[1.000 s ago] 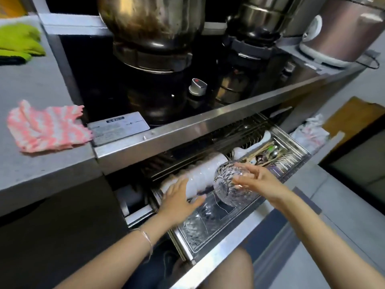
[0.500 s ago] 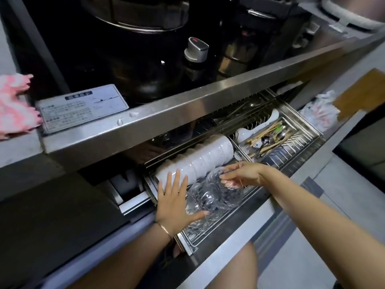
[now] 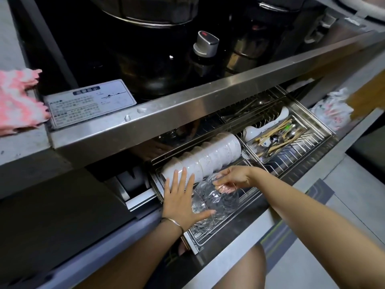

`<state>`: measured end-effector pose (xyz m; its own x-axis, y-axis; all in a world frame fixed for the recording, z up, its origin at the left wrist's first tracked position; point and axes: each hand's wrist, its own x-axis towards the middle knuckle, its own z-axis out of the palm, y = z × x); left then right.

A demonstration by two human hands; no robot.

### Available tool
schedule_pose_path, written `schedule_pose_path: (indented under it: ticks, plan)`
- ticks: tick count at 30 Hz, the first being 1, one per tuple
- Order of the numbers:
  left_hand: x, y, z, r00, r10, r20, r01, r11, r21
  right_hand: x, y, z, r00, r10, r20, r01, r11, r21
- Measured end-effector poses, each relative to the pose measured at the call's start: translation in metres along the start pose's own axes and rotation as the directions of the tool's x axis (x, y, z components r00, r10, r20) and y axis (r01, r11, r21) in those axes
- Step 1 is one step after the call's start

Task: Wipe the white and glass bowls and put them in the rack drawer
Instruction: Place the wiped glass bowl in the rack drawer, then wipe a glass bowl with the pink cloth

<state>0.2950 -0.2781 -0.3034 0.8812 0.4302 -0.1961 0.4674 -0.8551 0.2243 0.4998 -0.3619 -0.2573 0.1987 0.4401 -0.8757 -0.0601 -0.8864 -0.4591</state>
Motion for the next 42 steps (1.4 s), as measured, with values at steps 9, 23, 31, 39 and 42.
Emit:
schedule_pose_path:
  ticks: [9,23,31,39,42]
  plan:
    - [-0.001,0.002,-0.003,0.999,-0.004,0.046,0.004,1.0,0.012,-0.004,-0.003,0.004,1.0,0.023,-0.02,-0.025,0.997,-0.071]
    - [-0.007,-0.003,-0.071,0.973,0.1,0.207,-0.062,0.981,-0.185,-0.09,-0.005,0.011,0.825,-0.4,-0.399,0.386,0.915,-0.118]
    - [-0.042,0.011,-0.19,0.925,0.351,-0.148,-0.377,0.9,-0.219,-0.184,-0.028,0.053,0.568,-0.606,-0.557,0.625,0.757,-0.187]
    - [-0.111,-0.036,-0.296,0.737,0.384,-0.556,-0.497,0.865,-0.061,-0.246,-0.099,0.118,0.216,-0.818,-0.533,0.773,0.476,-0.418]
    - [-0.127,-0.077,-0.309,0.768,0.315,-0.558,-0.414,0.908,-0.057,-0.25,-0.133,0.148,0.219,-0.867,-0.447,0.746,0.444,-0.497]
